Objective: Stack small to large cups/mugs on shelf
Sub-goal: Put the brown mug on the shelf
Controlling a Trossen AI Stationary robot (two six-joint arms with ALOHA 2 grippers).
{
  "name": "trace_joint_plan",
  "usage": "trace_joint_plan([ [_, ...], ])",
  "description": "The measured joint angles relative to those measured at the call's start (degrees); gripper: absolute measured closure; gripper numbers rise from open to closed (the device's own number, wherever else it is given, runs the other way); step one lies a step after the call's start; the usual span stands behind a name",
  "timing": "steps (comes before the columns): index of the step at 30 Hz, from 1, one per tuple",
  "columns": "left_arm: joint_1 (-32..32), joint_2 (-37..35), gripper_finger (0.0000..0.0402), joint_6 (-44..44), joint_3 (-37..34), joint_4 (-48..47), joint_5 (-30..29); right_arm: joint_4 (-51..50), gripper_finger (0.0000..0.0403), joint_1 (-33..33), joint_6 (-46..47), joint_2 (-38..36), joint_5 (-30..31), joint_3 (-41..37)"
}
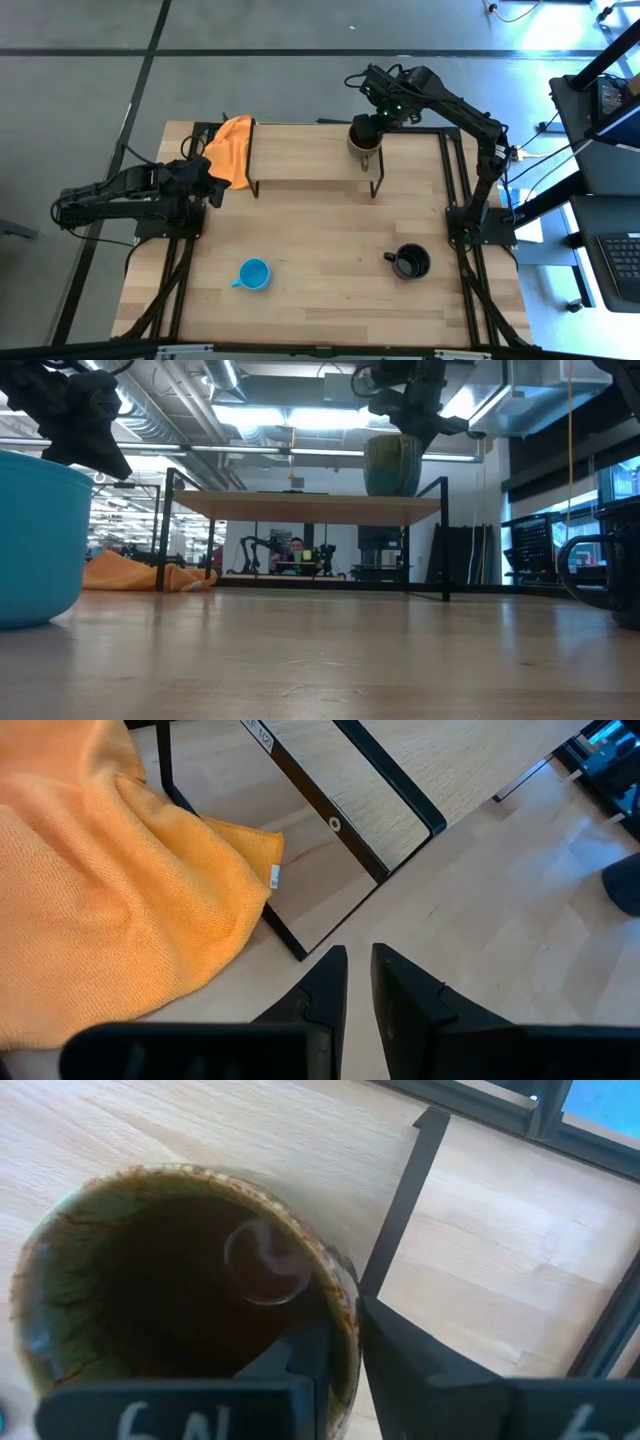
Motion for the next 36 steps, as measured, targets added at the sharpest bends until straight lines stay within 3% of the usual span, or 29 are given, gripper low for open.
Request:
trace_joint_plan([
  [9, 0.0, 0.0, 0.0358, -0.1, 0.0, 0.0, 0.0, 0.4, 0.0321, 0.0, -0.5, 0.0, 0.0, 0.0],
  [29, 0.0, 0.0, 0.0358, -0.3, 0.0, 0.7, 0.0, -0.2, 0.032, 0.0, -3.5, -0.8, -0.3, 0.1],
  [36, 0.0, 0.0, 0.0358, -0.4, 0.0, 2.9, 0.0, -0.9, 0.032, 0.0, -4.6, -0.8, 0.3, 4.8],
])
